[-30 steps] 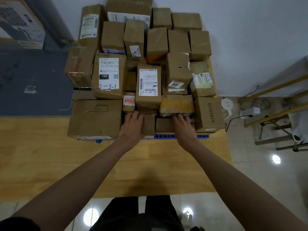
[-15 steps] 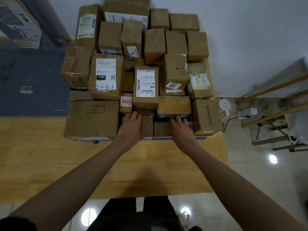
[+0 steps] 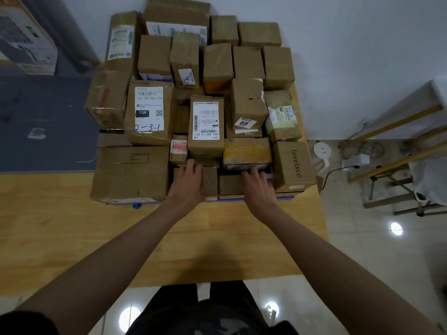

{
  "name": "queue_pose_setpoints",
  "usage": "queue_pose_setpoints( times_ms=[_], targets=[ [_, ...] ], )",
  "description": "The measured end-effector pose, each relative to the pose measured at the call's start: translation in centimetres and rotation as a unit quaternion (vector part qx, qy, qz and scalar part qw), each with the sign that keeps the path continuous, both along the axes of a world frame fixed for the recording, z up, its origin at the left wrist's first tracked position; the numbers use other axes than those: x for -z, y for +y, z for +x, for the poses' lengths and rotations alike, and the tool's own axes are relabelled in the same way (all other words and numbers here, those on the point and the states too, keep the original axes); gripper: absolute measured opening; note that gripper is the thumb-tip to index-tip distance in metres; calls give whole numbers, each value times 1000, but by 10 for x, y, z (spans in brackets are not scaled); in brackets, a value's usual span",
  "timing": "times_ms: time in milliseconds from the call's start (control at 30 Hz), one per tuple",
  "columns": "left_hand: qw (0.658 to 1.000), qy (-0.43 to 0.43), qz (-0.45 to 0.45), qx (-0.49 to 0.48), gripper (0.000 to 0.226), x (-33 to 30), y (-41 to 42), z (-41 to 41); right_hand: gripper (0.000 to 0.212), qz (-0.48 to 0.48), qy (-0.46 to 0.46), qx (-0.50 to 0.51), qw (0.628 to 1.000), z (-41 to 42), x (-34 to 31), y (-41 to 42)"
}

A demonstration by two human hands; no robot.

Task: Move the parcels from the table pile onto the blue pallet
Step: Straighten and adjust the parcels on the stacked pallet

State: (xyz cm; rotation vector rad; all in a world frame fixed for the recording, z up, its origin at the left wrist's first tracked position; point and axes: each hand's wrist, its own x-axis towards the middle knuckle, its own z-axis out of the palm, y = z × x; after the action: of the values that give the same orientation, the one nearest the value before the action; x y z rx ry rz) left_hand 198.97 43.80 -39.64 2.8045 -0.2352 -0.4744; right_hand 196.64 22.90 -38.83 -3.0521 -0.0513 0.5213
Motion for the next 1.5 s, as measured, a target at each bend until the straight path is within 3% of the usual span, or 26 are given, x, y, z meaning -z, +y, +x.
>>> queue_pose_setpoints(
  times_ms=[133,267,367,467,567,667,800,1033,1233,1500],
  targets=[
    [1000,-12,-11,-12,97,-9,9,1,59,62,6,17,998,4,-13,15],
    [997,-46,-53,-16,73,-33,40,1,41,136,5,42,990,18,-28,51],
    [997,-52,-65,-2,59,-53,70,-5,27,140,34,38,989,27,-34,80],
    [997,-42,-50,-39,50,-63,97,-12,38,142,61,28,988,26,-30,102],
    [994,-23,20,-102,63,-64,124,-19,61,119,62,30,990,16,-26,112],
    [987,35,122,-102,89,-53,156,-26,63,80,64,8,995,7,-23,112],
    [985,41,157,-52,102,-34,175,-30,66,45,44,-28,998,0,-21,111],
    [990,42,130,-41,102,-26,174,-26,64,23,9,-43,999,-4,-19,122],
    [995,12,85,-47,97,-29,201,-28,55,53,6,13,998,-5,-15,128],
    [998,40,10,-53,97,-22,218,-28,57,78,55,55,994,-11,-16,135]
  ],
)
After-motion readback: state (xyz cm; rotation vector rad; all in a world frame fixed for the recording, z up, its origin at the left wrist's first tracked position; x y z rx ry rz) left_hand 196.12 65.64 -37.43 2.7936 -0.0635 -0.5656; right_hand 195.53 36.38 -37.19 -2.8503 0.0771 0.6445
